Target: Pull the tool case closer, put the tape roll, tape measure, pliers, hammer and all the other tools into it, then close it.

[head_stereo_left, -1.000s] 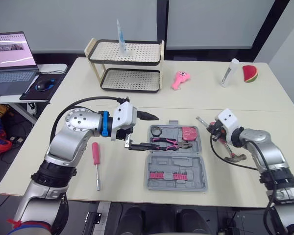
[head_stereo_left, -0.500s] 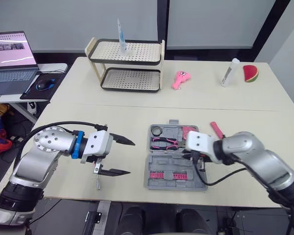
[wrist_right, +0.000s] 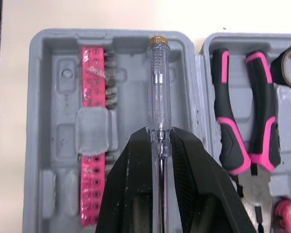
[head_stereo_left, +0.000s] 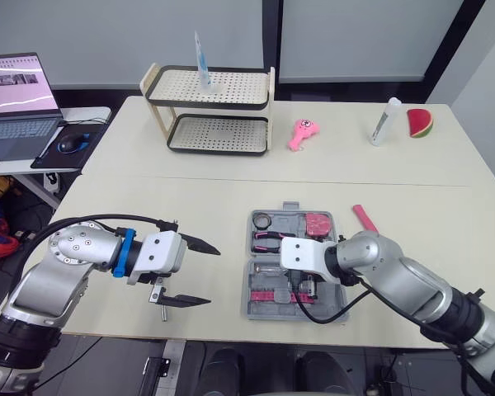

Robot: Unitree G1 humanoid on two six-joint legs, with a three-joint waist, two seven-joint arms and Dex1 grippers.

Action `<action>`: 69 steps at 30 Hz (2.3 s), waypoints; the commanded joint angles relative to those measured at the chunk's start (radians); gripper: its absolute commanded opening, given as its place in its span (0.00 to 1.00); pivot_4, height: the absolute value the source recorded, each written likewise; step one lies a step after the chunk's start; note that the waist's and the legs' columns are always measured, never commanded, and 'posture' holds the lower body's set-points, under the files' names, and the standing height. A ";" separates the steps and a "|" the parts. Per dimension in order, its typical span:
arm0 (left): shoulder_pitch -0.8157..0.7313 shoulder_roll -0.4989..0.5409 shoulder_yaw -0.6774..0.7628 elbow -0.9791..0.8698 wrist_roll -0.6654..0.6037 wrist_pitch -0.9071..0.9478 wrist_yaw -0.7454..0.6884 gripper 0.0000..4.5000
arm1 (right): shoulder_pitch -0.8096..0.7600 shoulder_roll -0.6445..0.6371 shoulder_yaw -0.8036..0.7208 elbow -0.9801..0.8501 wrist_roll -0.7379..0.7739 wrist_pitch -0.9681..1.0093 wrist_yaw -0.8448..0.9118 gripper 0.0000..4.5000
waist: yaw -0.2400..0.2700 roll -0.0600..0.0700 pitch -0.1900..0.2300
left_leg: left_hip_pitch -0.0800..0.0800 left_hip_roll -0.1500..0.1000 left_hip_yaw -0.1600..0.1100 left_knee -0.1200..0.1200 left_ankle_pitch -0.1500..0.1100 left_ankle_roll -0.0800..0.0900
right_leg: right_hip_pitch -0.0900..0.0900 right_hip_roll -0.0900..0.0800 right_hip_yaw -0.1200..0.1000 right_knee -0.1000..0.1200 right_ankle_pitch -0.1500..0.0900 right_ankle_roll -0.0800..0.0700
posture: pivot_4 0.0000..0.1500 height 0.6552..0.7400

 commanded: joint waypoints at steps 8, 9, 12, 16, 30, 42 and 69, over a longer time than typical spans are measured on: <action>-0.008 0.009 0.007 -0.004 0.008 0.006 0.003 1.00 | -0.012 0.024 0.036 0.060 -0.067 -0.044 -0.043 0.07 | 0.000 0.000 0.000 | 0.000 0.000 0.000 0.000 0.000 0.000 | 0.000 0.000 0.000 0.000 0.000 0.000 | 1.00 1.00; -0.007 0.010 0.007 0.000 0.009 0.003 0.001 1.00 | -0.010 0.026 0.036 0.069 -0.070 -0.052 -0.047 0.07 | 0.000 0.000 0.000 | 0.000 0.000 0.000 0.000 0.000 0.000 | 0.000 0.000 0.000 0.000 0.000 0.000 | 1.00 1.00; -0.006 0.009 0.008 -0.001 0.010 0.003 0.000 1.00 | -0.005 0.034 0.042 0.091 -0.086 -0.071 -0.054 0.07 | 0.000 0.000 0.000 | 0.000 0.000 0.000 0.000 0.000 0.000 | 0.000 0.000 0.000 0.001 0.000 0.000 | 1.00 1.00; -0.005 0.006 0.008 -0.002 0.015 0.002 -0.001 1.00 | 0.004 0.048 0.050 0.118 -0.104 -0.097 -0.062 0.07 | -0.001 0.000 0.000 | 0.000 0.000 0.000 0.000 0.000 0.000 | 0.000 0.000 0.000 0.001 0.000 0.000 | 1.00 1.00; 0.006 -0.003 0.002 0.019 0.029 -0.031 -0.003 1.00 | 0.002 0.051 0.022 0.084 -0.130 -0.115 -0.047 0.37 | -0.001 0.000 0.000 | 0.000 0.000 0.000 0.001 0.000 0.000 | -0.003 0.000 0.000 0.006 0.000 0.000 | 1.00 1.00; -0.008 -0.030 -0.017 0.057 0.044 -0.068 -0.003 1.00 | 0.019 -0.002 -0.027 0.017 -0.116 -0.116 -0.011 0.37 | -0.001 0.000 0.000 | 0.000 0.000 0.000 0.001 0.000 0.000 | -0.003 0.000 0.000 0.006 0.000 0.000 | 1.00 1.00; -0.025 -0.023 -0.022 0.016 0.045 -0.029 0.011 1.00 | 0.106 0.081 -0.004 0.168 -0.151 -0.221 -0.058 0.00 | -0.001 0.000 0.000 | 0.000 0.000 0.000 0.001 0.000 0.000 | -0.003 0.000 0.000 0.007 0.000 0.000 | 1.00 1.00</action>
